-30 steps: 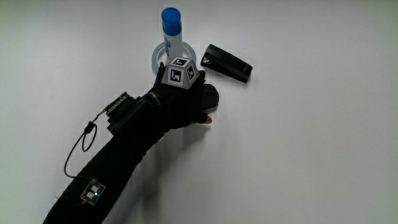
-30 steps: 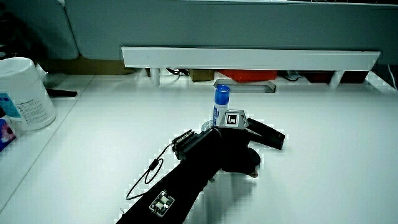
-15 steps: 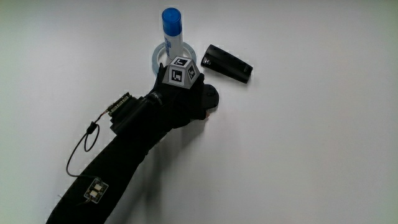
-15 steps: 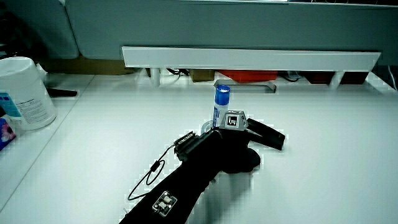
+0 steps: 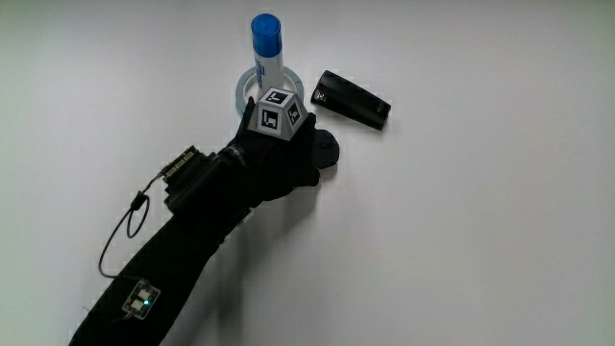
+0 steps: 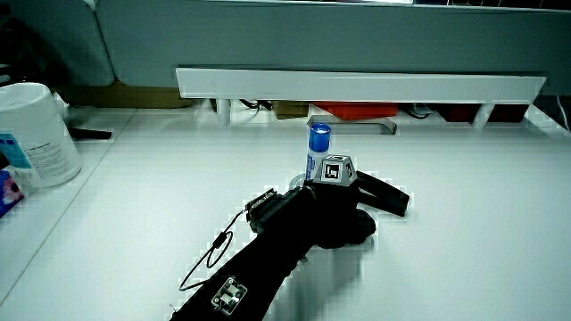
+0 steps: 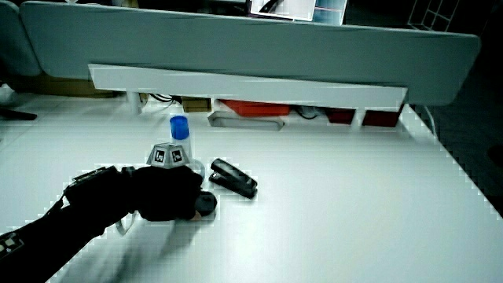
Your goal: Pick mouse
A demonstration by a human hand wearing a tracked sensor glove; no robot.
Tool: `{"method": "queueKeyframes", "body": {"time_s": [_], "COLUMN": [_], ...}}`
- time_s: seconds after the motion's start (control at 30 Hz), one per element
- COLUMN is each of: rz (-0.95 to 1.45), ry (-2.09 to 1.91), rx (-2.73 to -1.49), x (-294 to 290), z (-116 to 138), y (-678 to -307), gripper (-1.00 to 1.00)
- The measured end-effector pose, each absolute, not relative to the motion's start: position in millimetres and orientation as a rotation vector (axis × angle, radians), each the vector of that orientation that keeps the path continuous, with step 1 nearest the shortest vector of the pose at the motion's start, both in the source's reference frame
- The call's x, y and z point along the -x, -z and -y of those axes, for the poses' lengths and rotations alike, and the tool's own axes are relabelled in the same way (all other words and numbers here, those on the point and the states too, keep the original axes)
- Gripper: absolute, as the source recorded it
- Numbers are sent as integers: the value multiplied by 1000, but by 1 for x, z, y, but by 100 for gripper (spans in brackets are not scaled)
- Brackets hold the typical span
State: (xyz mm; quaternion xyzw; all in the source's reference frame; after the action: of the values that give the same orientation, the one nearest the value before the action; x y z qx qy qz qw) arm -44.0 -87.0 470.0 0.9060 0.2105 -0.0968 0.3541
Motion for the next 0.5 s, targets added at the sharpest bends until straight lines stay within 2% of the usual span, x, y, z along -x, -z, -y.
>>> {"method": "queueKeyframes", "body": {"time_s": [0.37,0.5], "rz": [-714,-782], "ry": [275,277], "rx": [-2437,-2472], "x": [43,39], "z": [61,46], "y": [-388,-377], "gripper": [100,100]}}
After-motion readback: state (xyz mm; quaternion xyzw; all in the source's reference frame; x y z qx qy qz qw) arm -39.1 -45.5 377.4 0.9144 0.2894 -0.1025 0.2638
